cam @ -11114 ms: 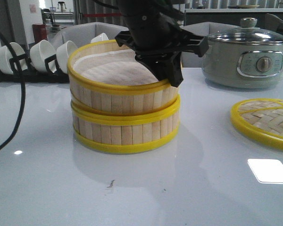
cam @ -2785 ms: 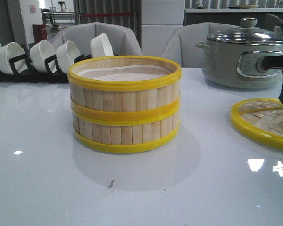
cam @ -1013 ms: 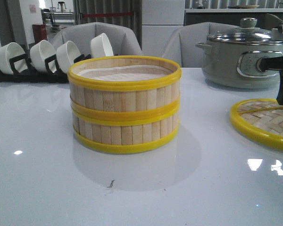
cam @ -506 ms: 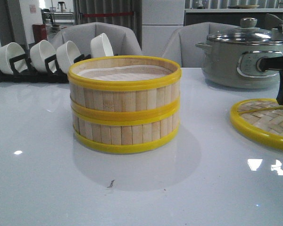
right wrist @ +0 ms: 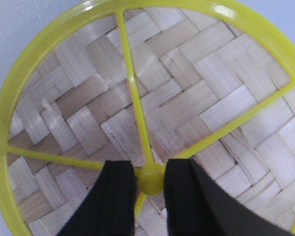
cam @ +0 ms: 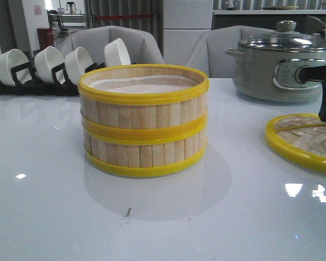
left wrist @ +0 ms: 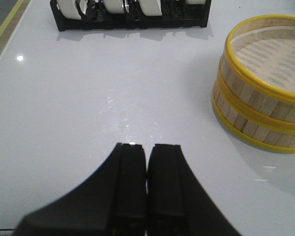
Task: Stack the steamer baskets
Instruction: 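Lower the right gripper onto the lid's center hub and grasp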
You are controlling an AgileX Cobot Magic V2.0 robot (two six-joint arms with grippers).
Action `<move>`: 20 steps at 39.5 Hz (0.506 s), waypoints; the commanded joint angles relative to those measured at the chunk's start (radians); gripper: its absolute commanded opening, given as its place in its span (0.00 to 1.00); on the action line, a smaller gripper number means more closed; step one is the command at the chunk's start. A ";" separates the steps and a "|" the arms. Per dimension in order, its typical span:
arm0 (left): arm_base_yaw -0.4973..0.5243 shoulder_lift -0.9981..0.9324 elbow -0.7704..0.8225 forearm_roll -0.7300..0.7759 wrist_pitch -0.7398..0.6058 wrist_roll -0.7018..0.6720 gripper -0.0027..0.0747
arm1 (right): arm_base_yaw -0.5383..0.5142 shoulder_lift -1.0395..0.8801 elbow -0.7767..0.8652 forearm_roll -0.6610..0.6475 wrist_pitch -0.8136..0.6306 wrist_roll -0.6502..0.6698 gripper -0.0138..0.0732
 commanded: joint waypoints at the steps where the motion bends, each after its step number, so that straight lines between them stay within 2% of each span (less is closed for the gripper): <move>1: -0.008 0.002 -0.029 -0.008 -0.086 0.000 0.15 | 0.000 -0.054 -0.035 0.000 -0.014 0.000 0.49; 20: -0.008 0.002 -0.029 -0.008 -0.086 0.000 0.15 | 0.000 -0.029 -0.035 0.000 -0.005 0.000 0.49</move>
